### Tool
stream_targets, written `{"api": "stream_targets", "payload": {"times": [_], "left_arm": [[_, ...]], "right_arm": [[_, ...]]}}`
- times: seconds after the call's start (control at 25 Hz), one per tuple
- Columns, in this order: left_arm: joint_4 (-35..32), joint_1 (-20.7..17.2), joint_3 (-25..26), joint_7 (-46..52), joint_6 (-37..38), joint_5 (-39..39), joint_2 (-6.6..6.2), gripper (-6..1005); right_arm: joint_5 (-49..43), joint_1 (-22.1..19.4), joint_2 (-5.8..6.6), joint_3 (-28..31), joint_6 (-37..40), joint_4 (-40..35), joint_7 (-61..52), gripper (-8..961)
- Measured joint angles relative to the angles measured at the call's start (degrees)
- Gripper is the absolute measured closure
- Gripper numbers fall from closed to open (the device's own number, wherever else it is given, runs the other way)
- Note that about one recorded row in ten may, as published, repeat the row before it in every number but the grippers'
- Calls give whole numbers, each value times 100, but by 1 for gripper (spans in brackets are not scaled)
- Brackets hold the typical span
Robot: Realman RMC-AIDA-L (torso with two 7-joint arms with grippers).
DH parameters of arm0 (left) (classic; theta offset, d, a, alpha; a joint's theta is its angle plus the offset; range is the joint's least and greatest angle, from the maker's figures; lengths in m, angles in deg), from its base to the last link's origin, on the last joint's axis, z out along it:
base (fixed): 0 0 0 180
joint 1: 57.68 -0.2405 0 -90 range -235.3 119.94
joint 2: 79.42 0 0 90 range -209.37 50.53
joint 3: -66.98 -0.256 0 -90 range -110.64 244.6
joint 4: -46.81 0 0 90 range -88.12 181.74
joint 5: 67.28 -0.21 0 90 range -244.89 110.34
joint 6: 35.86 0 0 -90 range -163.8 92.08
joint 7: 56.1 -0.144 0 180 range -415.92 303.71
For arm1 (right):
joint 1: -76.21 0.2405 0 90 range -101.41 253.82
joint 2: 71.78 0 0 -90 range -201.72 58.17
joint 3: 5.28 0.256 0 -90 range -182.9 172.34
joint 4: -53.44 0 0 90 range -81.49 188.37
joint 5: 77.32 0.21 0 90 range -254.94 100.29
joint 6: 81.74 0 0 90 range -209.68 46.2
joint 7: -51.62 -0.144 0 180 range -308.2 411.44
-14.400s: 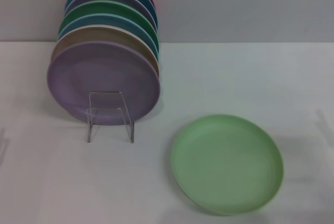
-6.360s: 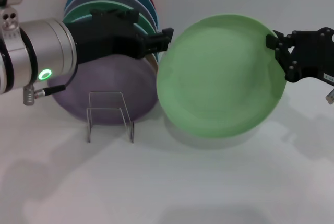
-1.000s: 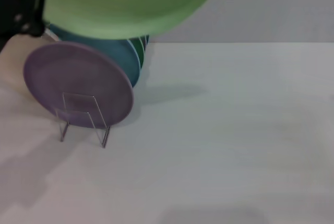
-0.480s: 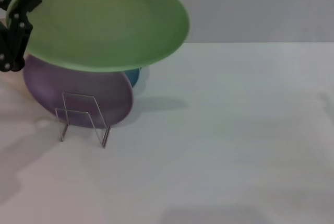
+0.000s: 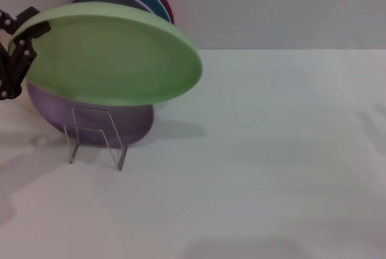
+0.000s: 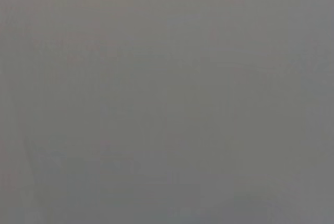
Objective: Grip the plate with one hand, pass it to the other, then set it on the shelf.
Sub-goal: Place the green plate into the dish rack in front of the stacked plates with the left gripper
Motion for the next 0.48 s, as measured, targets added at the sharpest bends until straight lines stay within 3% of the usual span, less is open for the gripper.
{"api": "stream_targets", "payload": {"times": [0.48], "left_arm": [[-686,326,-413,-97,-42,11,-68,890]], "right_arm": [[-1,-47,-14,-228,-245,7,68,348]]}}
